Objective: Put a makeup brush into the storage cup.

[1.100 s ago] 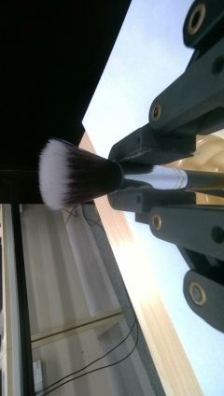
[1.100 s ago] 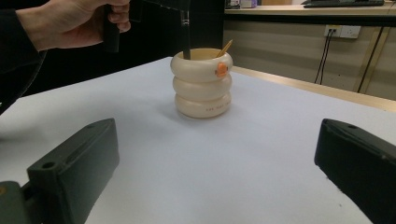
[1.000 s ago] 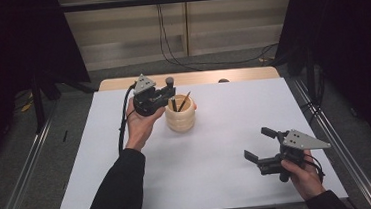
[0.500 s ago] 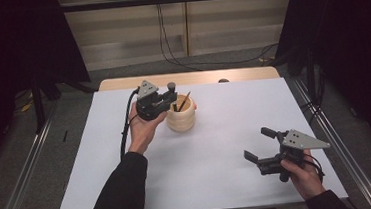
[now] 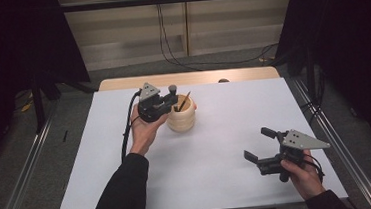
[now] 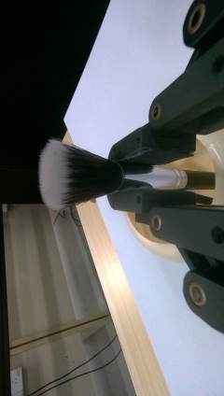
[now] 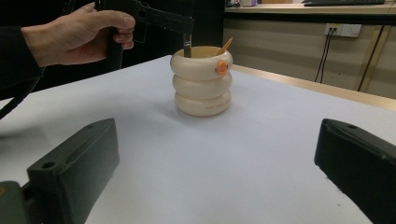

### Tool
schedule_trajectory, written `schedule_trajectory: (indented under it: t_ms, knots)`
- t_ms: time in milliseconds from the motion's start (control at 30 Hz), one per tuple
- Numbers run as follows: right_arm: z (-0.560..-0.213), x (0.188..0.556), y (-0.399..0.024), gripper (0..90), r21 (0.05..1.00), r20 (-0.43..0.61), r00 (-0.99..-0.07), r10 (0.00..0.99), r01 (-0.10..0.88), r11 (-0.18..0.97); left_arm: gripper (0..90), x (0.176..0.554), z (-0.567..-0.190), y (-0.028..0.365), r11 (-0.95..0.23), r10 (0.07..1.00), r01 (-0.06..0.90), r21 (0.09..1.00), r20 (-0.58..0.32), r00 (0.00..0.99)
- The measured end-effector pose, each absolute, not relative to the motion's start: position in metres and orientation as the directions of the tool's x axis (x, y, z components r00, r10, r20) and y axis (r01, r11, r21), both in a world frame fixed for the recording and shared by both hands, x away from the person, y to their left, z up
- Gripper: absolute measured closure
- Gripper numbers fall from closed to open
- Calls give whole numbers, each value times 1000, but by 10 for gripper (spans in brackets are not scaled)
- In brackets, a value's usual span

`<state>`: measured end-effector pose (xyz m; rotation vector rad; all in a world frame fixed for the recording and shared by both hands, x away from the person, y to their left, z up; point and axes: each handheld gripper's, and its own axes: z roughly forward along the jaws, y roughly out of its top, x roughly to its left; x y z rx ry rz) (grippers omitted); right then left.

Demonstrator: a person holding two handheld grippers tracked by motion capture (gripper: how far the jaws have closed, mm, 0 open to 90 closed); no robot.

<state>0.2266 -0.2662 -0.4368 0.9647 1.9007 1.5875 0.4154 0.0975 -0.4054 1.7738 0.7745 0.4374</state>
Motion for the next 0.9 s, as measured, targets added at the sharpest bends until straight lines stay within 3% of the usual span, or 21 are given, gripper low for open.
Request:
schedule_trajectory:
  t_ms: [467,700,900]
  knots:
    - [-437,227,-266,0,973,77,-636,767,216,81,743,417,-410,97,-175,682,290,941,-96,725]
    - [-438,228,-265,0,973,78,-639,765,217,82,677,417,-409,100,-180,688,278,943,-81,721]
    - [-438,227,-265,0,972,77,-642,763,218,85,541,418,-409,101,-150,696,295,944,-111,710]
